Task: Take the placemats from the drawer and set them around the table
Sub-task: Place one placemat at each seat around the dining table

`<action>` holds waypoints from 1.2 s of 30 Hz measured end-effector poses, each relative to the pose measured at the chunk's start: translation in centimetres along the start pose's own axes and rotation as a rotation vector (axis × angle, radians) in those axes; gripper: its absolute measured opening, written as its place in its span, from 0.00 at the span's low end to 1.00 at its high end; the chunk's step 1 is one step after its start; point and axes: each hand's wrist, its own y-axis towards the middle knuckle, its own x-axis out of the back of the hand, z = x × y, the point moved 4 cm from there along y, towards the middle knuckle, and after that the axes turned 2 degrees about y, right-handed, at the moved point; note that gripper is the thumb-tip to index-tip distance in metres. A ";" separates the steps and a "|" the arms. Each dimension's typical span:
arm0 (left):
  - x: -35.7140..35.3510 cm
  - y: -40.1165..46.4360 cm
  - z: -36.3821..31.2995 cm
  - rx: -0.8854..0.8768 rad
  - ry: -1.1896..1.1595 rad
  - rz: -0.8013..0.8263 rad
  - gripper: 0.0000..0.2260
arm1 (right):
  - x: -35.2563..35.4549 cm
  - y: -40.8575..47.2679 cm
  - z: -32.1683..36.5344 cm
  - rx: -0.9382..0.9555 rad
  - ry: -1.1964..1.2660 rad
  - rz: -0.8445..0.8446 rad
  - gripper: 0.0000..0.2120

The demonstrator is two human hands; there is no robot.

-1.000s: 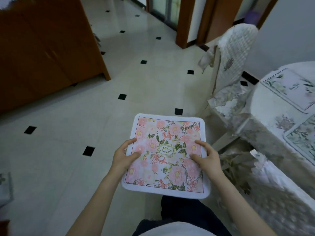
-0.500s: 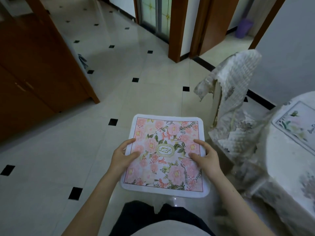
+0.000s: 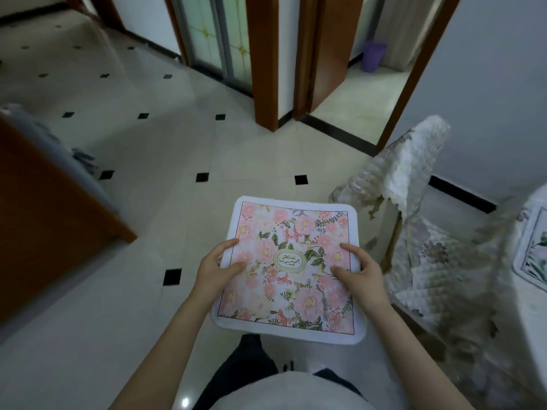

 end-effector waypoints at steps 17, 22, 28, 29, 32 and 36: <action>-6.5 33.1 -13.6 -0.108 0.105 0.314 0.21 | -3.6 23.4 10.5 -0.002 0.154 -0.346 0.22; -11.0 42.0 -18.3 -0.128 0.152 0.332 0.21 | -2.4 32.6 13.9 -0.018 0.186 -0.374 0.23; -16.8 50.6 -23.6 -0.116 0.156 0.389 0.21 | 0.8 41.0 18.0 -0.036 0.212 -0.428 0.24; -17.9 51.8 -24.3 -0.109 0.148 0.402 0.21 | 1.4 42.2 18.4 -0.035 0.215 -0.445 0.24; -21.3 55.6 -26.1 -0.111 0.160 0.454 0.20 | 2.8 45.6 19.2 -0.049 0.240 -0.492 0.24; -26.1 61.5 -27.6 -0.098 0.194 0.533 0.20 | 4.4 50.6 19.3 -0.081 0.320 -0.576 0.24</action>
